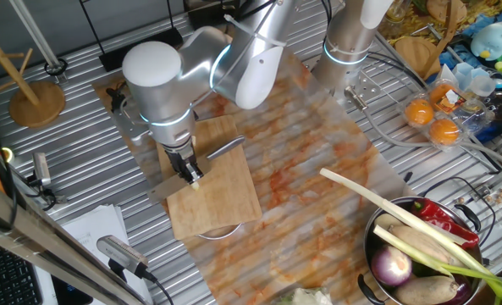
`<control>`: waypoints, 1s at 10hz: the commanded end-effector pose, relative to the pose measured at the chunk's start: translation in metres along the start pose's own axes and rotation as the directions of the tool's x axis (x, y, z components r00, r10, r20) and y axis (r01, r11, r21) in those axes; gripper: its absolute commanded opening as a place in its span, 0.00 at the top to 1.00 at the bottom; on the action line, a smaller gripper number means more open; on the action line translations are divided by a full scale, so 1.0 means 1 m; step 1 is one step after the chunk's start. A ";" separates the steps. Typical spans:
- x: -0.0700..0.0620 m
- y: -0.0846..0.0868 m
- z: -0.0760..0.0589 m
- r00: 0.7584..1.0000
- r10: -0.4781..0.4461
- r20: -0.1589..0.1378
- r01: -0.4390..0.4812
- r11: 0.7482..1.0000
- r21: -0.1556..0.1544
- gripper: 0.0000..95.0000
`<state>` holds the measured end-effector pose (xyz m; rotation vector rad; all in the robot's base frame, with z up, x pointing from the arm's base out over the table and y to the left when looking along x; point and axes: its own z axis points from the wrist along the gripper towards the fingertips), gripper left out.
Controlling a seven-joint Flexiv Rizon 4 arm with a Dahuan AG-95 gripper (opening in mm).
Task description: Chop the scallions
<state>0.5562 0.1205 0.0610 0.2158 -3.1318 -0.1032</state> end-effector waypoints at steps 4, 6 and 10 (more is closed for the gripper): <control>0.001 -0.002 0.003 1.000 -0.002 0.005 0.002 1.000 -0.001 1.00; 0.001 -0.003 0.004 1.000 -0.005 0.006 0.005 1.000 -0.002 1.00; 0.004 -0.004 0.006 1.000 -0.012 0.002 0.012 1.000 -0.010 1.00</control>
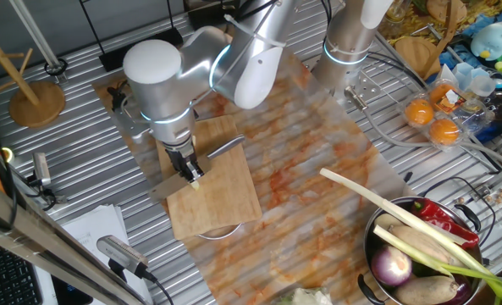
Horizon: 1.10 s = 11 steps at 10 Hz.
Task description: Chop the scallions
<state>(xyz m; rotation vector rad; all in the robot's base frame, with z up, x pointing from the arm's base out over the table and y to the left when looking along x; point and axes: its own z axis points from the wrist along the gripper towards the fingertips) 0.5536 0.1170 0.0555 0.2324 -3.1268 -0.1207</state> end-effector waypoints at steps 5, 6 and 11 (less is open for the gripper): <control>0.007 -0.003 0.012 1.000 -0.014 0.005 0.014 0.999 -0.046 1.00; 0.006 -0.002 0.014 1.000 -0.014 0.002 0.014 0.999 -0.048 1.00; -0.002 0.005 0.040 0.999 -0.034 -0.008 0.034 0.999 0.007 1.00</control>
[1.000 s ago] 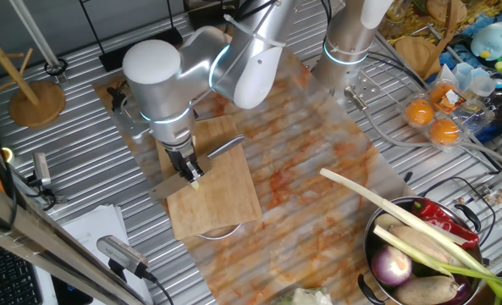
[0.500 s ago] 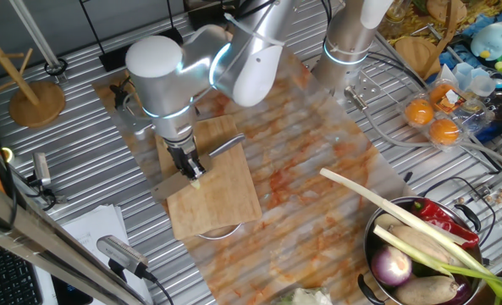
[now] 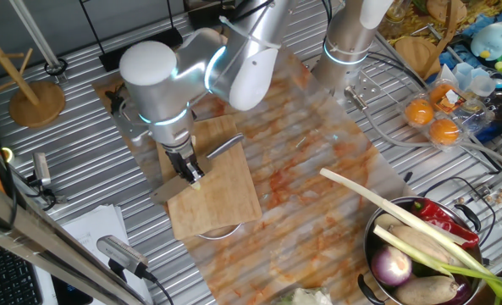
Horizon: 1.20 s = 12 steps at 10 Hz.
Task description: Chop the scallions
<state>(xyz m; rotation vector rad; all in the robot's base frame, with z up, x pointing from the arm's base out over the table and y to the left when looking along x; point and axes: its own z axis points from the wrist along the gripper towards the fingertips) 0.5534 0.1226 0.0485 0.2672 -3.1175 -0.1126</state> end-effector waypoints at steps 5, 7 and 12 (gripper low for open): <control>0.016 0.000 0.034 0.997 -0.066 0.033 0.065 0.998 0.014 1.00; 0.022 0.002 0.040 0.998 -0.059 0.023 0.059 0.998 0.005 1.00; 0.025 0.007 0.077 0.997 -0.078 -0.010 0.078 0.996 0.032 1.00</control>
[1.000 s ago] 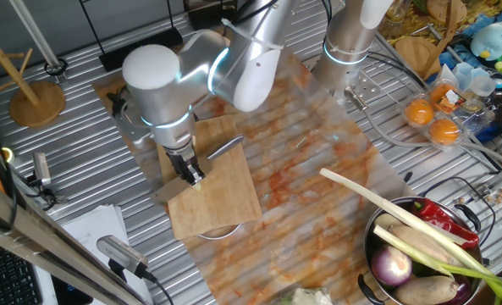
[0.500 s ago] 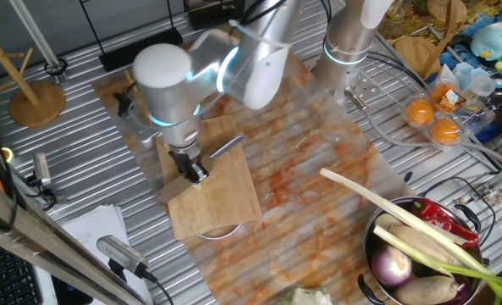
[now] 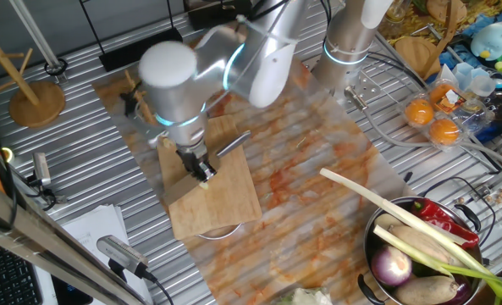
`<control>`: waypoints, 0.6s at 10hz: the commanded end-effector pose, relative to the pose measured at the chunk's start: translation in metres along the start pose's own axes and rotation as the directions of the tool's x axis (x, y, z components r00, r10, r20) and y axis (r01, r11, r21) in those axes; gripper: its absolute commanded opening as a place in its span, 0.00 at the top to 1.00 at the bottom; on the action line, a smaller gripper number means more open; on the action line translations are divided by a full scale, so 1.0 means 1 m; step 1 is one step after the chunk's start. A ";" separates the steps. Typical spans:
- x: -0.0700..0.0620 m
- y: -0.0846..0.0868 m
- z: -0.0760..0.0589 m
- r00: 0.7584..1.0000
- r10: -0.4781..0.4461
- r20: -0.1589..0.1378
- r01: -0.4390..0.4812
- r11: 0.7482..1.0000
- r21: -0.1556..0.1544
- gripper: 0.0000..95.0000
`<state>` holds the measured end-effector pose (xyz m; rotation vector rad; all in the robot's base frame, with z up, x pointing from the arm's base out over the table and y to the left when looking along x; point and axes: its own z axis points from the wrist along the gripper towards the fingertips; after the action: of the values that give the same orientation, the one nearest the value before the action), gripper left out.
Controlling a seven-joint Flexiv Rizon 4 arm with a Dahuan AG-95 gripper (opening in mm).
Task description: Chop the scallions
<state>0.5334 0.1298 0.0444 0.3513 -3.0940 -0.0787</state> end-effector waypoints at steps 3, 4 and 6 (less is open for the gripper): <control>-0.006 -0.003 0.077 0.999 -0.025 0.044 0.025 1.000 0.011 1.00; -0.013 -0.004 0.078 0.999 -0.028 0.047 0.027 1.000 0.014 1.00; -0.034 -0.005 0.076 0.999 -0.025 0.036 0.025 1.000 0.008 1.00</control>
<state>0.5553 0.1312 0.0475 0.3868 -3.1431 -0.0670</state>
